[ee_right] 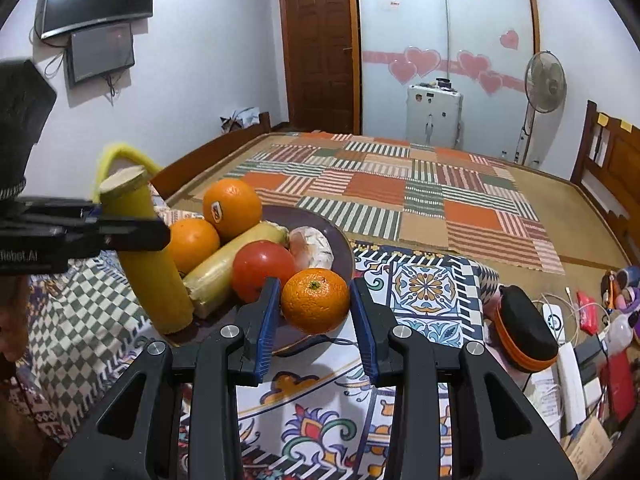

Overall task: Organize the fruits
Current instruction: 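Carry the corn cob with the left gripper while the right gripper carries the tangerine to the plate, then open both grippers to release the corn cob and tangerine onto the plate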

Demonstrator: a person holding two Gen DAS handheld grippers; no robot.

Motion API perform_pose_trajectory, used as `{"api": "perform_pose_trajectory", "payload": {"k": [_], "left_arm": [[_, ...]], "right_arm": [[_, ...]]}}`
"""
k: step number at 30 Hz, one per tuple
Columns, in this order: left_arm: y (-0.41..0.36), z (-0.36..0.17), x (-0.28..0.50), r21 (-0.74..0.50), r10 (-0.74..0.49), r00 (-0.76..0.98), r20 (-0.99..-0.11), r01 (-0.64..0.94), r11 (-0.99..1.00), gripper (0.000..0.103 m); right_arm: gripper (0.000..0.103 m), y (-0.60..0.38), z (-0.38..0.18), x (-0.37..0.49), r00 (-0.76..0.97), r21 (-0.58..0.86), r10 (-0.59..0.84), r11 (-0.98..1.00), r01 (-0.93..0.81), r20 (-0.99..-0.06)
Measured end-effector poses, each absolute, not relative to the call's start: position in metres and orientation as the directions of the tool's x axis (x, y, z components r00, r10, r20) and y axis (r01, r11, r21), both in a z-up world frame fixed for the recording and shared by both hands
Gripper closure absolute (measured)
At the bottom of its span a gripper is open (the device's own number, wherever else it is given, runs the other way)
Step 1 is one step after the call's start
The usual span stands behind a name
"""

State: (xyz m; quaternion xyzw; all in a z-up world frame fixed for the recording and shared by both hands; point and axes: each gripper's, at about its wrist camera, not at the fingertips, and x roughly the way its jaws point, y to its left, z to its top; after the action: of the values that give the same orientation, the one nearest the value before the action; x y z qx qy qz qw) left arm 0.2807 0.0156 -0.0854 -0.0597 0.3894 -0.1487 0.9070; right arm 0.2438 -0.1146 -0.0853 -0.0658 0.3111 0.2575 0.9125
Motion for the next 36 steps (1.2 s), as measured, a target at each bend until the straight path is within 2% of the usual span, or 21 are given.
{"api": "perform_pose_trajectory", "payload": {"k": [12,25,36], "left_arm": [[0.020,-0.095,0.324,-0.271,-0.318,0.624,-0.713,0.173,0.947,0.070],[0.015,-0.109,0.341,-0.228,-0.256,0.617,-0.744,0.126,0.965,0.069],[0.012,-0.094,0.322,-0.160,-0.217,0.668,-0.712,0.147,0.976,0.064]], "right_arm": [[0.071,-0.106,-0.099,0.247,0.638,0.031,0.430,0.843,-0.537,-0.639],[0.070,-0.093,-0.105,0.249,0.565,0.078,0.484,0.801,-0.594,-0.668],[0.068,-0.090,-0.103,0.243,0.576,0.067,0.487,0.798,-0.598,-0.657]]}}
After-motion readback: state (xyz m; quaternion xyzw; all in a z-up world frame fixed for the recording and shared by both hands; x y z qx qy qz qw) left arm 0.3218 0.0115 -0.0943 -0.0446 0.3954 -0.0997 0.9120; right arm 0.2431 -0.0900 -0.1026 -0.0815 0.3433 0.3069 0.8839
